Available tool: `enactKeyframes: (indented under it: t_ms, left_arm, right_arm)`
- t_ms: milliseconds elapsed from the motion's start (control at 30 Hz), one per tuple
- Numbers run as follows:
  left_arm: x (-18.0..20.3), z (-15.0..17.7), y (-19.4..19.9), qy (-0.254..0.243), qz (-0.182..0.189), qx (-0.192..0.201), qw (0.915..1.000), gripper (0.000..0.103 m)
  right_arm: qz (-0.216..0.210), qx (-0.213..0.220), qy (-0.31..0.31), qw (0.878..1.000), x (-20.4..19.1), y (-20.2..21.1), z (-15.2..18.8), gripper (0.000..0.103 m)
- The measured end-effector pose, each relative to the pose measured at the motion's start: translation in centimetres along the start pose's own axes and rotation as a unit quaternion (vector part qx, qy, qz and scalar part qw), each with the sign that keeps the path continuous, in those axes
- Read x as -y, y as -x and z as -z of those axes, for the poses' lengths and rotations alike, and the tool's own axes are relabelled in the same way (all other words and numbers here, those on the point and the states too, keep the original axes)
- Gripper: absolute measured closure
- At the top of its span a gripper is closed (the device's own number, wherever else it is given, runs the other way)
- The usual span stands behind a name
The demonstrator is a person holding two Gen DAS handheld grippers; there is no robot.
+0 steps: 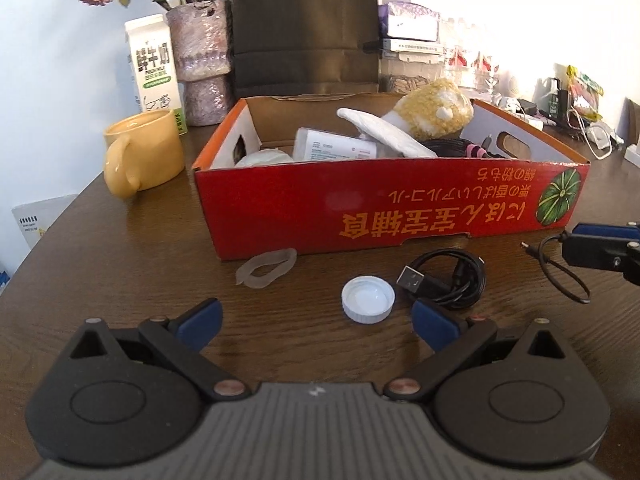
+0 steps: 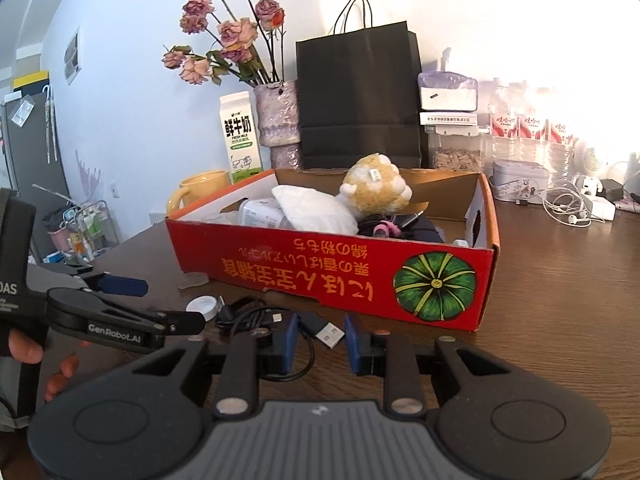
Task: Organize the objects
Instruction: 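Grasp the black USB cable with the right tool while the left tool grasps the white cap, then carry the cable and cap over the box and lower them in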
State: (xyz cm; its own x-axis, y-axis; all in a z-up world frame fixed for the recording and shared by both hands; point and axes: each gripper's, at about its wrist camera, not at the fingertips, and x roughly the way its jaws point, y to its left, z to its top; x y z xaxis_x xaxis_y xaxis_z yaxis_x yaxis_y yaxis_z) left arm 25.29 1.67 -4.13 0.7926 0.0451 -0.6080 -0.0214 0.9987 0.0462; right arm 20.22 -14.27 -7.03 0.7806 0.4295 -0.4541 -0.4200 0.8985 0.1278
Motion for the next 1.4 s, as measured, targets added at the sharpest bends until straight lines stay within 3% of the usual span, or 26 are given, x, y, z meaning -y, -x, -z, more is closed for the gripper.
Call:
enactKeyframes:
  t_ms: [167,267,300,333,800,1400]
  left_arm:
    - [0.3,-0.4,-0.7,-0.003,0.025,-0.006,0.9997,0.022]
    - [0.6,-0.5,-0.6,-0.009,0.042,0.003,0.9991,0.051]
    - [0.6,-0.5,-0.5,-0.011,0.048,0.007,0.9988,0.071]
    - [0.7,-0.5,-0.4,-0.01,0.052,0.01,0.9986,0.073]
    - [0.1,0.1,3.0,0.019,0.051,0.048,0.9974,0.074]
    - [0.9,-5.5,5.8,0.028,0.064,0.143,0.9872,0.074]
  right_arm:
    - [0.002,0.003,-0.001,1.0,0.0,0.0,-0.1,0.079]
    - [0.003,0.003,-0.001,1.0,0.1,0.0,0.0,0.079]
    - [0.004,0.003,0.0,1.0,0.1,0.0,0.0,0.079]
    - [0.004,0.003,0.0,1.0,0.0,0.0,0.0,0.079]
    - [0.019,0.012,0.003,1.0,-0.1,0.3,0.1,0.079]
    - [0.031,0.072,0.018,0.997,-2.3,-0.8,-5.8,0.079]
